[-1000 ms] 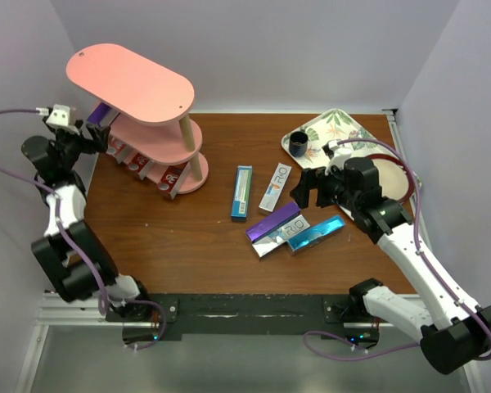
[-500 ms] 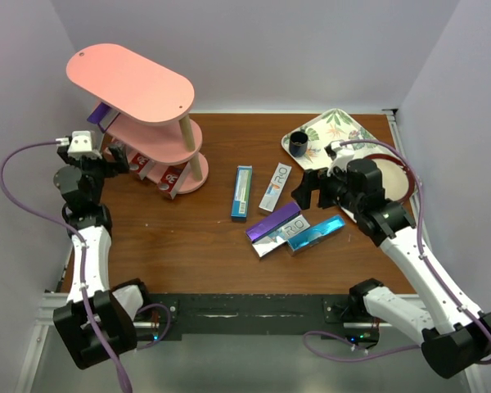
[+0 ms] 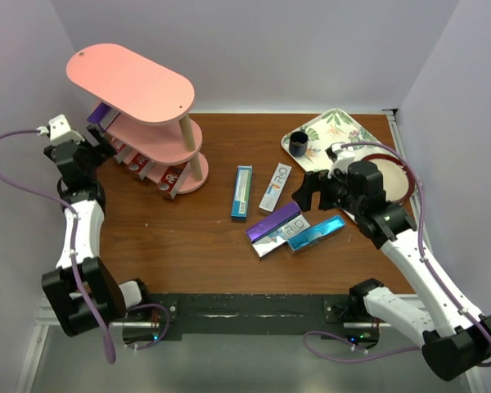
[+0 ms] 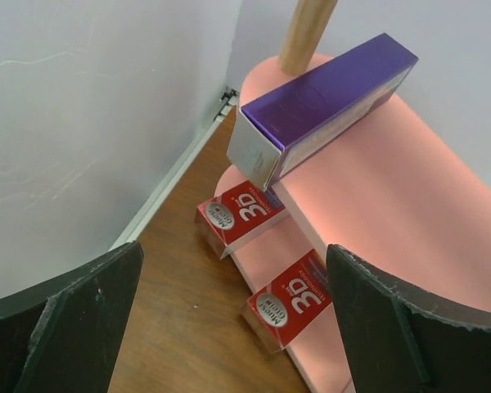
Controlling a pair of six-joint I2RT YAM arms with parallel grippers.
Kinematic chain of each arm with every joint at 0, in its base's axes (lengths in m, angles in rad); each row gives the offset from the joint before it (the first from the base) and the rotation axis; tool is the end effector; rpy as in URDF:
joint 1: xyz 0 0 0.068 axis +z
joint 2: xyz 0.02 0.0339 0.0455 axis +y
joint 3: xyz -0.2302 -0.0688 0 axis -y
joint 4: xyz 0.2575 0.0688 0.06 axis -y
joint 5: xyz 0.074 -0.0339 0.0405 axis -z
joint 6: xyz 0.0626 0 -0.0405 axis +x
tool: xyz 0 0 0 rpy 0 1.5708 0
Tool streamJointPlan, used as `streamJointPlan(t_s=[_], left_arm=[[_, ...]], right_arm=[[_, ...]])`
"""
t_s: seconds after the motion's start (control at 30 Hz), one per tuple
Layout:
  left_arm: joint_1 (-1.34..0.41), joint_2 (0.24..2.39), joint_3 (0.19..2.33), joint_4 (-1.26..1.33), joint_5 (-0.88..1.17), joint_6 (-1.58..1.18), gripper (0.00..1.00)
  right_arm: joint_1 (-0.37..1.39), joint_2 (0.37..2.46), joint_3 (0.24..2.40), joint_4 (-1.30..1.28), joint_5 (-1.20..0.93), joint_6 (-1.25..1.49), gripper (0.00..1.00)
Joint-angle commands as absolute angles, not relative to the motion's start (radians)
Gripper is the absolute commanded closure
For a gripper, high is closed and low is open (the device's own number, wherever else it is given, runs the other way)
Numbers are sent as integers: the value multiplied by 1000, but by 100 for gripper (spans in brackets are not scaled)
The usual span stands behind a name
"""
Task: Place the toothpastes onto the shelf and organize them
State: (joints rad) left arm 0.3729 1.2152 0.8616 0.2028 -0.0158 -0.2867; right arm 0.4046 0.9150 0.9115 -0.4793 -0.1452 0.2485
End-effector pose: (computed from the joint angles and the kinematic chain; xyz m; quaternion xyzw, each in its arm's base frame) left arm 0.3137 0.1238 0.2759 -0.2505 0.7158 0.0341 0.6509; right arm 0.2334 0.1098 0.2919 -0.1040 0.8479 0.2244 0.4690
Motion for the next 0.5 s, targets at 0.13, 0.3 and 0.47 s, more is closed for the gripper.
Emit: streamJointPlan(t_s=[0.13,0.3,0.47], left_arm=[[385,1368,1055,175,-38,-314,0],[388,1437,1126,153,-51,-305,1],[390,1499,1187,124,-49,-293,1]], right_arm=[[400,867,922,-495,-130,238,1],[399,870,930,-503,-130,236,1],[399,867,927,-500,-124,236,1]])
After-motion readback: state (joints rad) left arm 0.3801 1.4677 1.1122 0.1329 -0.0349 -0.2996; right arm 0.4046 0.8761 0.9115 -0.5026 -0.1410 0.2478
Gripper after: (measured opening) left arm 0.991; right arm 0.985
